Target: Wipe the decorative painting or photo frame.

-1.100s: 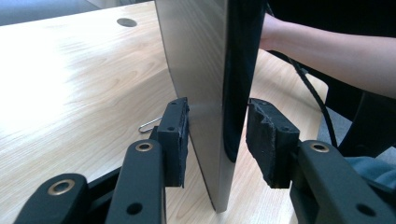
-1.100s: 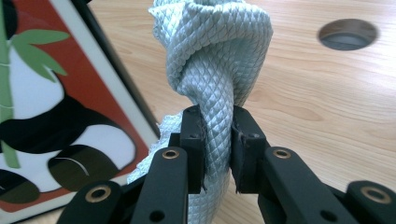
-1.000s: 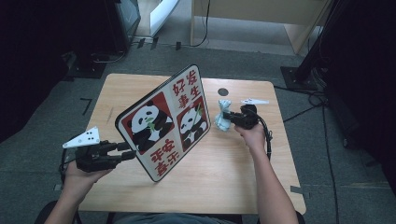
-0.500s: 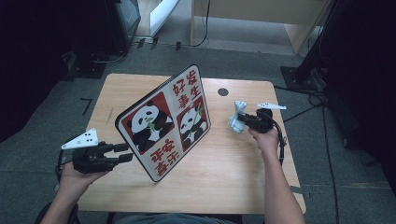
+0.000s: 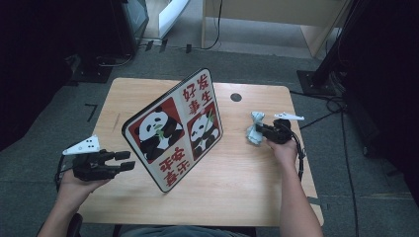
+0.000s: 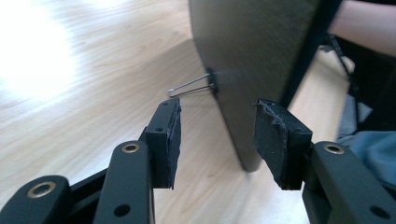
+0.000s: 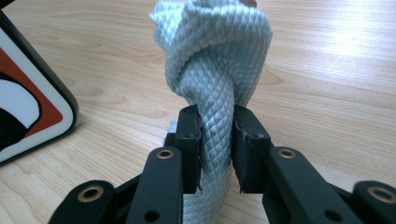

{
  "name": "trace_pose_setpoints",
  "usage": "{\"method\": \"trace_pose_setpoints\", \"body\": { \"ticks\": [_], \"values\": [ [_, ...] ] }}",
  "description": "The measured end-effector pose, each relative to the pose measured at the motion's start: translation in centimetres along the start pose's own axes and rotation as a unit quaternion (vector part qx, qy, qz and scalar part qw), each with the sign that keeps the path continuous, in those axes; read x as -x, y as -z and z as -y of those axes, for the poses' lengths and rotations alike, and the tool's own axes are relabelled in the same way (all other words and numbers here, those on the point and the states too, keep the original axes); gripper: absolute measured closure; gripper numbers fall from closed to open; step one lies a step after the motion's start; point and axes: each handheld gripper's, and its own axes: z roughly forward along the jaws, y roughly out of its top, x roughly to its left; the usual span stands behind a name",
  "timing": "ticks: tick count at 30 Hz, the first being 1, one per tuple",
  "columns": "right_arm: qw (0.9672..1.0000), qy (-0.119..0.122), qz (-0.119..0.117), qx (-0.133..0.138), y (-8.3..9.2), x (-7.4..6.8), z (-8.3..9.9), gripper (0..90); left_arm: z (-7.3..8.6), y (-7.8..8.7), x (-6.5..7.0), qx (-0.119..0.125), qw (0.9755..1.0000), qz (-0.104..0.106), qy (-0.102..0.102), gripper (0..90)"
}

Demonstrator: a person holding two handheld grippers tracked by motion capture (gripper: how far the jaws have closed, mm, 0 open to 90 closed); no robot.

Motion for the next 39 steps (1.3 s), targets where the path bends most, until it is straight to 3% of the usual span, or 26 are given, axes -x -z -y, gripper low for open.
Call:
{"method": "trace_pose_setpoints", "body": {
  "ticks": [10, 19, 28, 31, 39],
  "values": [
    [0.9998, 0.014, 0.007, -0.014, -0.7, 0.0, 0.4, 72.9, 0.2, -1.1, -2.0, -0.011, 0.9995, -0.028, 0.010, 49.8],
    [0.9999, -0.003, 0.012, 0.001, 0.4, 0.0, 0.4, 65.7, 0.2, -1.7, -2.8, -0.012, 0.9989, -0.045, 0.001, 44.7],
    [0.9998, 0.007, 0.017, 0.012, 1.8, -1.3, 0.9, 56.4, -0.2, -2.9, -4.9, -0.016, 0.9981, -0.059, 0.009, 41.1],
    [0.9997, 0.010, 0.016, 0.013, 2.4, -1.8, 1.3, 55.3, -0.2, -3.3, -5.6, -0.009, 0.9980, -0.061, 0.011, 41.1],
    [0.9997, 0.021, 0.007, 0.011, 3.8, -3.3, 2.3, 53.6, -0.8, -4.5, -7.3, -0.024, 0.9972, -0.068, 0.021, 39.9]
  ]
}}
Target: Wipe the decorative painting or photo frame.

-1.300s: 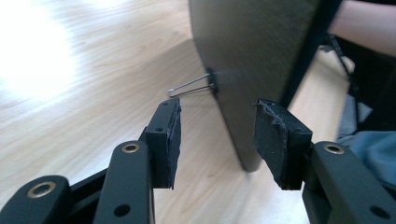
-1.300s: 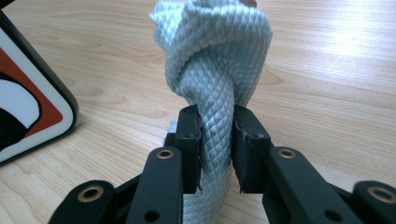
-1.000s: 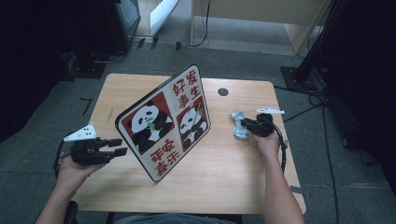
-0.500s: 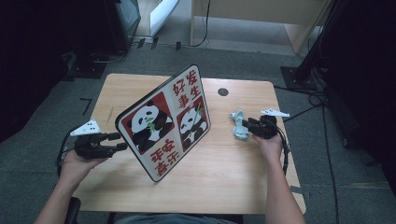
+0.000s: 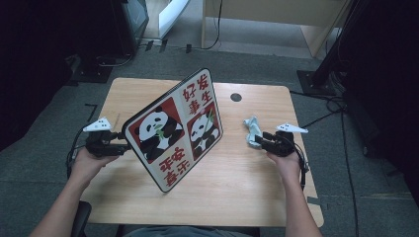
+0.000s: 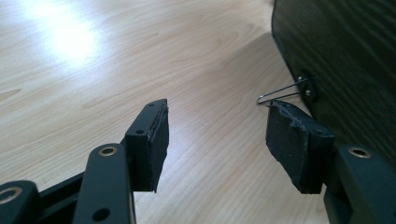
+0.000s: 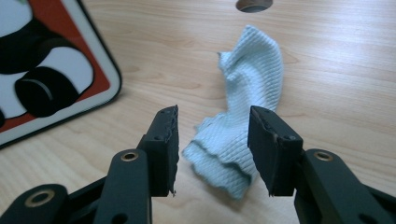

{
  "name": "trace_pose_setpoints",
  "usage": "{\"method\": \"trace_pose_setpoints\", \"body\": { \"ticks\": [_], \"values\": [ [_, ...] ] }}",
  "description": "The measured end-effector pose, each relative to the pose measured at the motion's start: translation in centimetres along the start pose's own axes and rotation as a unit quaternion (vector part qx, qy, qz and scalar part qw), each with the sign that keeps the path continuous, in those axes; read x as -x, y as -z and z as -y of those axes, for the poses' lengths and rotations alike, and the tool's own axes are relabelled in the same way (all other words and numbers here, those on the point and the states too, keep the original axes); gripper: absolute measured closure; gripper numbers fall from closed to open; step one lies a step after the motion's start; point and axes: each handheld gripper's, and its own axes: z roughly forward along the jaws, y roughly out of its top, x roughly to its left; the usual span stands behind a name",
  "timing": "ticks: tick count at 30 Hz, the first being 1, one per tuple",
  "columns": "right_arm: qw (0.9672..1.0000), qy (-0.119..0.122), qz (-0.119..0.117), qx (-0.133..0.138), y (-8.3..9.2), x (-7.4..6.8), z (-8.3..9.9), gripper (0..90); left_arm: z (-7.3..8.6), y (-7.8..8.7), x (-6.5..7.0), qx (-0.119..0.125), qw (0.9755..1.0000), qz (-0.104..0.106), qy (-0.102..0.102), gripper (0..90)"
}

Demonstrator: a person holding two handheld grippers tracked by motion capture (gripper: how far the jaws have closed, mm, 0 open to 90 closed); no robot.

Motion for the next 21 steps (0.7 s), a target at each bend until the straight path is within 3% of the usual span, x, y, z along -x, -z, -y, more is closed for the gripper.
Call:
{"method": "trace_pose_setpoints", "body": {
  "ticks": [13, 16, 21],
  "values": [
    [0.9982, 0.048, -0.036, -0.001, 1.9, -3.4, 1.7, 53.5, 0.2, -1.2, -1.6, 0.012, 0.9998, -0.018, 0.004, 40.7],
    [0.9974, 0.059, -0.041, 0.000, 2.0, -3.7, 1.8, 53.6, 0.1, -1.5, -1.7, 0.009, 0.9996, -0.026, 0.003, 40.3],
    [0.9976, 0.055, -0.041, -0.005, 2.0, -3.6, 1.8, 53.1, 0.0, -1.6, -1.7, 0.008, 0.9996, -0.027, 0.002, 40.2]
  ]
}}
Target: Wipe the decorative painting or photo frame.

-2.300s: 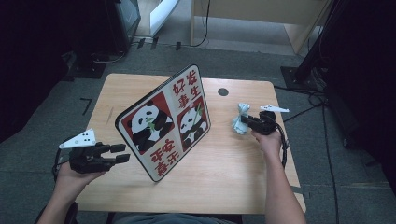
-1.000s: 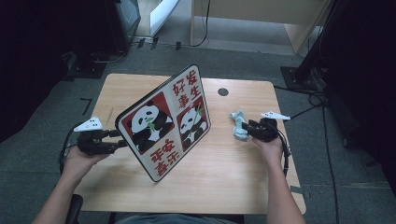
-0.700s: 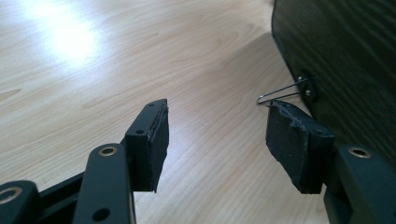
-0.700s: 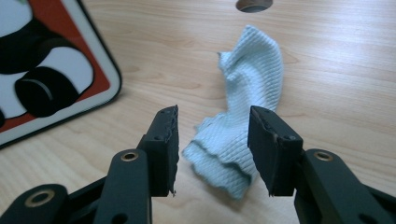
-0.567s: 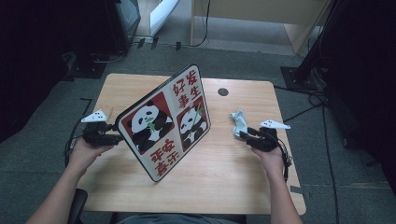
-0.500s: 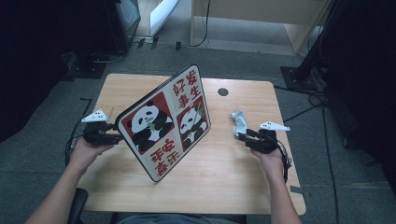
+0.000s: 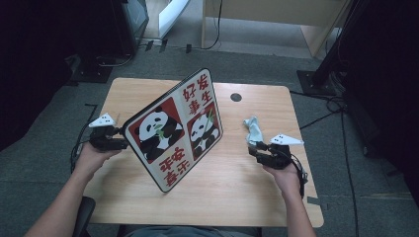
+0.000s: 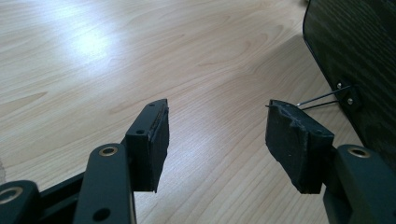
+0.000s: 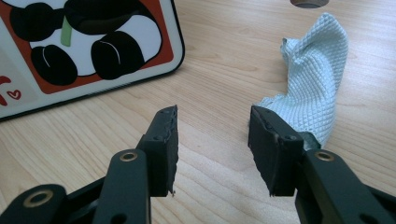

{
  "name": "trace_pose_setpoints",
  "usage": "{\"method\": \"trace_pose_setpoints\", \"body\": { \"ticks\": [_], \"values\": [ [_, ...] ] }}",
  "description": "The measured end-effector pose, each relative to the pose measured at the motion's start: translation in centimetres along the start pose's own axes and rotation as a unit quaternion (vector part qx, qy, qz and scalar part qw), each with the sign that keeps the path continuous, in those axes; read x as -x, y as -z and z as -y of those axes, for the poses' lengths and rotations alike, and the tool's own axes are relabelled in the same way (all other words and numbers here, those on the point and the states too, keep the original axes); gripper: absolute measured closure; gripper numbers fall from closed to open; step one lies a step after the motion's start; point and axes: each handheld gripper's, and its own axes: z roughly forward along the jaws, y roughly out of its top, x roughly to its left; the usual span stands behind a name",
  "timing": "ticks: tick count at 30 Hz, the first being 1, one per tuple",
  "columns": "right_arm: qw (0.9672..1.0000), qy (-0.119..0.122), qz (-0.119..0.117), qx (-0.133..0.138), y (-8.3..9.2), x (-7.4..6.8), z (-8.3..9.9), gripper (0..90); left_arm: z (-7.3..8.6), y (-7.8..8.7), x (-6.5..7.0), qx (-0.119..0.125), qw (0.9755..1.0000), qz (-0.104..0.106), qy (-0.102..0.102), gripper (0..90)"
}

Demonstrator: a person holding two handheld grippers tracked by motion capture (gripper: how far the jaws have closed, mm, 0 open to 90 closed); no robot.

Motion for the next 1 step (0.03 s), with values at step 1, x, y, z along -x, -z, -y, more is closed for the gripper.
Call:
{"method": "trace_pose_setpoints", "body": {
  "ticks": [1],
  "values": [
    [1.0000, 0.000, 0.001, 0.000, -0.03, 0.06, 0.00, 53.1, -0.02, 0.00, 0.03, -0.001, 1.0000, 0.001, 0.000, 40.2]
  ]
}}
